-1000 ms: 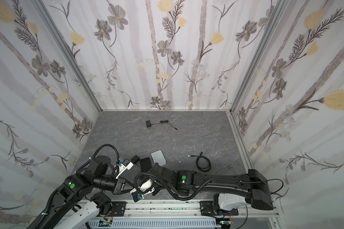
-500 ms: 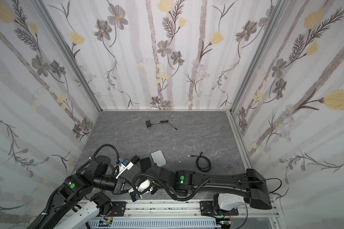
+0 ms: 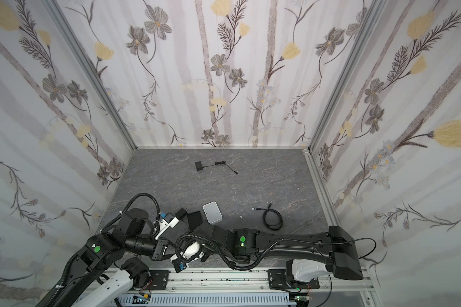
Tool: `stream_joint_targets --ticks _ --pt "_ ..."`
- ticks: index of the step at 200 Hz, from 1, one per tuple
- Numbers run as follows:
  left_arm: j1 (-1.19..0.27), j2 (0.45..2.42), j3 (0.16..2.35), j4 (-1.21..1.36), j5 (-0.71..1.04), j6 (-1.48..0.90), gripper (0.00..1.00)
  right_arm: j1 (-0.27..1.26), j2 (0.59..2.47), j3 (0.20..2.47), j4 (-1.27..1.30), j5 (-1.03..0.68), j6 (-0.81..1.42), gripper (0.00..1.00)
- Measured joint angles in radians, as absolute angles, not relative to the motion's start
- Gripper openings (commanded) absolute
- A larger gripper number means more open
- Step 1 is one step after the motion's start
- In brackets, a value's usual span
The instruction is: Insert the plug into the switch port
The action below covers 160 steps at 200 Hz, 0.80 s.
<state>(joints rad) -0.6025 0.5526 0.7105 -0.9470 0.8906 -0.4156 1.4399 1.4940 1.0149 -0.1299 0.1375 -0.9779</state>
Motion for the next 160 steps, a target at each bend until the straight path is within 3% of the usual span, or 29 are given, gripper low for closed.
stream_joint_targets --ticks 93,146,155,160 --pt "-0.602 0.55 0.71 -0.947 0.891 -0.419 0.0 1.441 1.517 1.036 -0.138 0.137 -0.978 0.14" --pt "-0.602 0.544 0.712 -0.949 0.885 -0.419 0.0 1.443 1.512 1.036 -0.148 0.138 -0.977 0.01" --pt "-0.602 0.541 0.715 -0.955 0.878 -0.419 0.19 1.445 1.51 1.033 -0.15 0.137 -0.97 0.0" --pt "-0.602 0.538 0.719 -0.958 0.868 -0.419 0.35 1.445 1.509 1.031 -0.149 0.137 -0.97 0.0"
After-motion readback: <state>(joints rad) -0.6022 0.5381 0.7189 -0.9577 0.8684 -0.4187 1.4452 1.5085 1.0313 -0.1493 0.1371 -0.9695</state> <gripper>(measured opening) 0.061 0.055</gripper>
